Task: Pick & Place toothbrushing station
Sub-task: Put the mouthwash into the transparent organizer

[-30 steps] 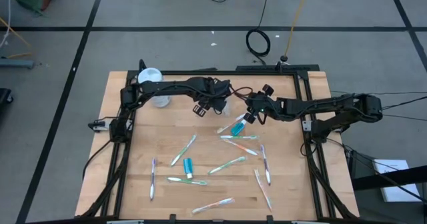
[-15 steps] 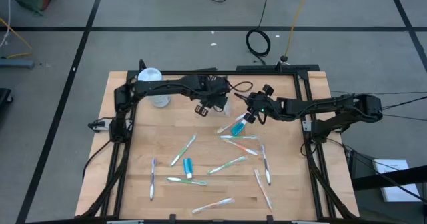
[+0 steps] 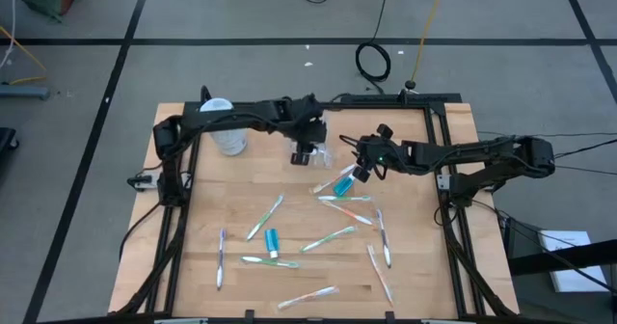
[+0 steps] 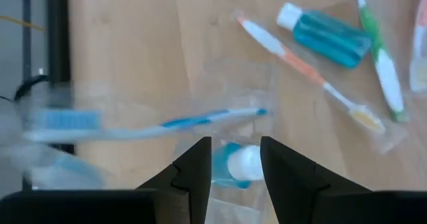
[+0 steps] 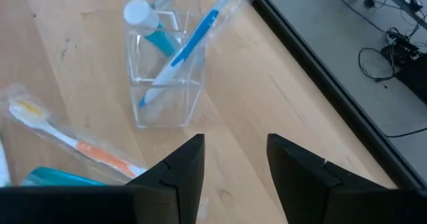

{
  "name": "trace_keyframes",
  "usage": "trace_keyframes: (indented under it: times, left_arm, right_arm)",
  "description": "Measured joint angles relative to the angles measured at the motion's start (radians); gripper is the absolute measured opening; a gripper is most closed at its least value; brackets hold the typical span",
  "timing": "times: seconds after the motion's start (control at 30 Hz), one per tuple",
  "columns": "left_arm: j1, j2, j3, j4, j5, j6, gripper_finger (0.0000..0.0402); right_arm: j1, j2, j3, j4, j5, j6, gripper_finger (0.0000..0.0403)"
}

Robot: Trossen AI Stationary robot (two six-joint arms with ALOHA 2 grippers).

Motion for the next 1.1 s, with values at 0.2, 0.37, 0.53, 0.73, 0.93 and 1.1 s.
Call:
trace_keyframes:
  times: [0.2, 0.37, 0.53, 0.73, 0.93, 1.1]
  left_arm:
    - [-0.016, 0.001, -0.085, 0.125, -0.08, 0.044, 0.0131]
    - [-0.019, 0.001, -0.116, 0.125, -0.057, 0.012, 0.0131]
    - [-0.015, 0.001, -0.117, 0.13, -0.11, 0.014, 0.0131]
    - [-0.01, 0.001, -0.117, 0.157, -0.193, 0.045, 0.0131]
    - [0.006, 0.0, -0.117, 0.171, -0.239, 0.057, 0.0131]
    - [0.03, 0.0, -0.116, 0.191, -0.311, 0.063, 0.0131]
  right_arm:
    - [0.0, 0.0, 0.0, 0.0, 0.001, 0.0, 0.0155]
    - [0.0, 0.0, 0.0, 0.004, 0.001, -0.002, 0.0155]
    - [0.0, 0.0, 0.0, 0.004, 0.0, 0.0, 0.0155]
    - [0.0, 0.0, 0.0, 0.004, 0.0, 0.0, 0.0155]
    - [0.0, 0.0, 0.0, 0.004, 0.0, 0.0, 0.0155]
    - [0.0, 0.0, 0.0, 0.004, 0.0, 0.0, 0.0155]
